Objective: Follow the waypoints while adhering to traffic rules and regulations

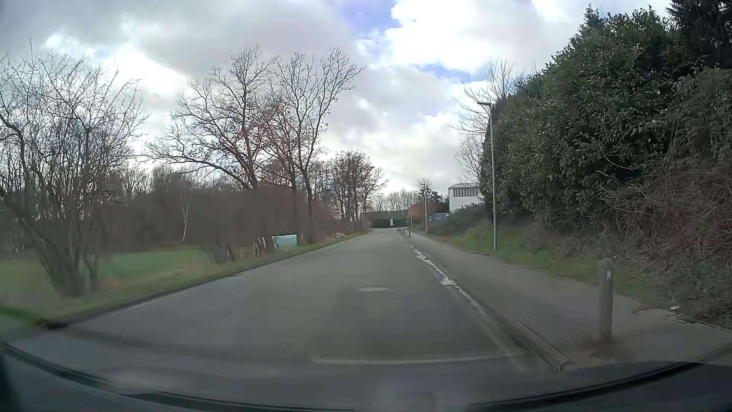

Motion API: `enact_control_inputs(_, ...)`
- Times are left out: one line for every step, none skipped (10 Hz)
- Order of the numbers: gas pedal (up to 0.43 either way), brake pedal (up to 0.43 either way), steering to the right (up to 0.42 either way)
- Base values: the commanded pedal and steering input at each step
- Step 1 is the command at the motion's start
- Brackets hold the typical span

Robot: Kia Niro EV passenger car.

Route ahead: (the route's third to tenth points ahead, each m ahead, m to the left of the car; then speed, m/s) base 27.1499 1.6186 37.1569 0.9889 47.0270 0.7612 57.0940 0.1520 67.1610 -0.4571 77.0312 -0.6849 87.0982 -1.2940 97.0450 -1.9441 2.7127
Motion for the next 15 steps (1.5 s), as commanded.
enact_control_inputs(0.000, 0.000, 0.020)
enact_control_inputs(0.000, 0.000, 0.019)
enact_control_inputs(0.000, 0.000, 0.019)
enact_control_inputs(0.000, 0.000, 0.018)
enact_control_inputs(0.000, 0.000, 0.017)
enact_control_inputs(0.000, 0.000, 0.016)
enact_control_inputs(0.000, 0.000, 0.015)
enact_control_inputs(0.020, 0.000, 0.015)
enact_control_inputs(0.039, 0.000, 0.014)
enact_control_inputs(0.059, 0.000, 0.013)
enact_control_inputs(0.067, 0.000, 0.012)
enact_control_inputs(0.067, 0.000, 0.010)
enact_control_inputs(0.087, 0.000, 0.009)
enact_control_inputs(0.110, 0.000, 0.007)
enact_control_inputs(0.110, 0.000, 0.005)
